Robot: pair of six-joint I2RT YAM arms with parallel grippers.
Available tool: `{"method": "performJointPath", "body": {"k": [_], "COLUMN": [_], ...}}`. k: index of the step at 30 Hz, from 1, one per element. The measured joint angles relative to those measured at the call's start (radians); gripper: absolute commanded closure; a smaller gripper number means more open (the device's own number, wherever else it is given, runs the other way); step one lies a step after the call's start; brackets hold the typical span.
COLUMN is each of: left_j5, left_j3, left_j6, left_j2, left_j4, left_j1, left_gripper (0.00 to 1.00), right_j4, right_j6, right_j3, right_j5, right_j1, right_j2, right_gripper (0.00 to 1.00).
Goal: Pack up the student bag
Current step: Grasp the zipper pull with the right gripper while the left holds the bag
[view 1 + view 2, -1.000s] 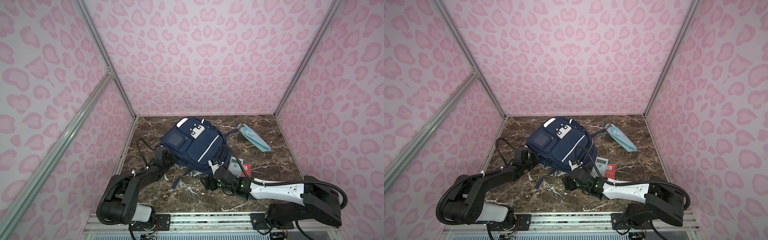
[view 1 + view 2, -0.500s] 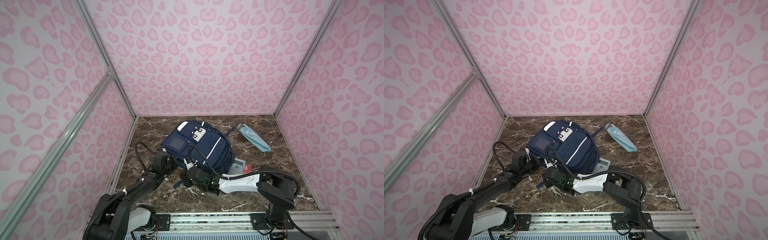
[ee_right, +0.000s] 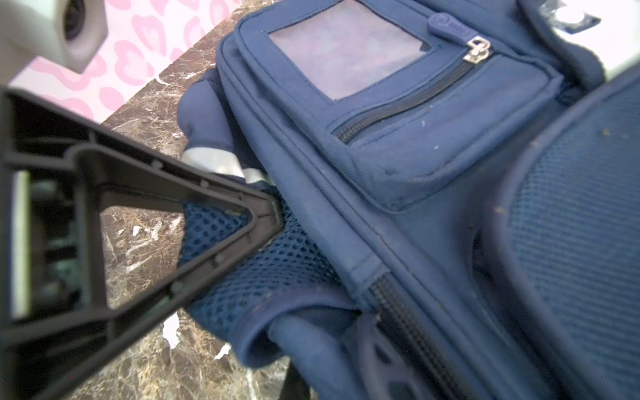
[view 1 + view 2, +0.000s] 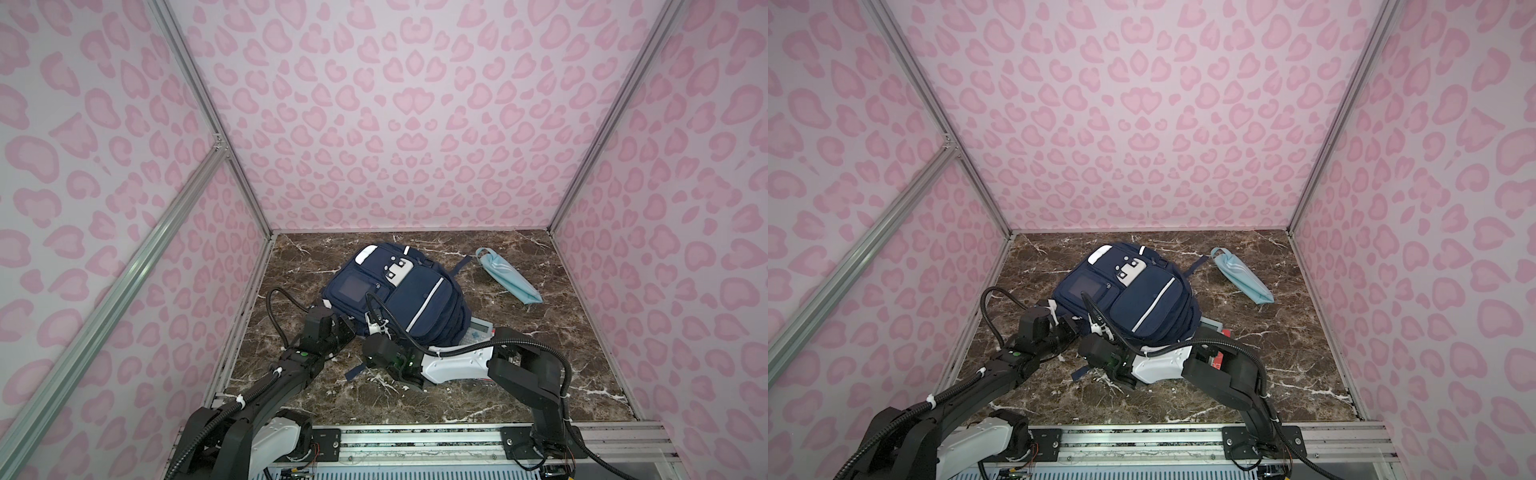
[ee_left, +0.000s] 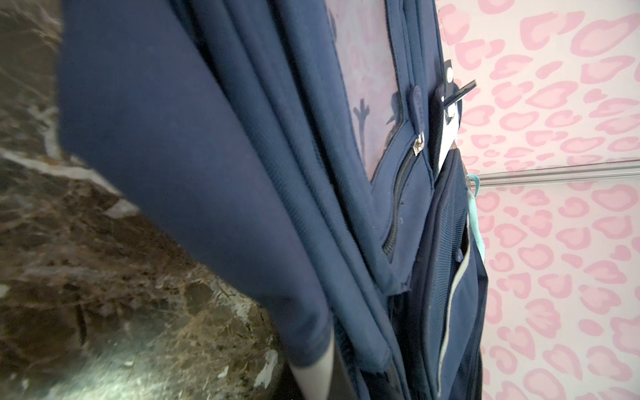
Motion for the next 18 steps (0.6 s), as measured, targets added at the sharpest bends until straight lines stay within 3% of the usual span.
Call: {"method": "performJointPath", "body": {"k": [10, 18], "left_j5": [0.012, 0.001], "left_j3": [0.067, 0.074], "left_j6": [0.092, 0.126], "left_j2": [-0.043, -0.029], "left_j4": [-0.153, -0.203], "left_j1": [0.044, 0.096], "left_gripper": [0.97, 0.97], "right_j4": [0.038, -0.103], "right_j6": [0.034, 0.071], "right_j3": [-0.187, -0.311], "right_j5": [-0.160, -0.241], "right_j1": [-0.032, -0.047], "right_j2": [-0.174, -0.327], "right_gripper": [1.00, 1.00]}}
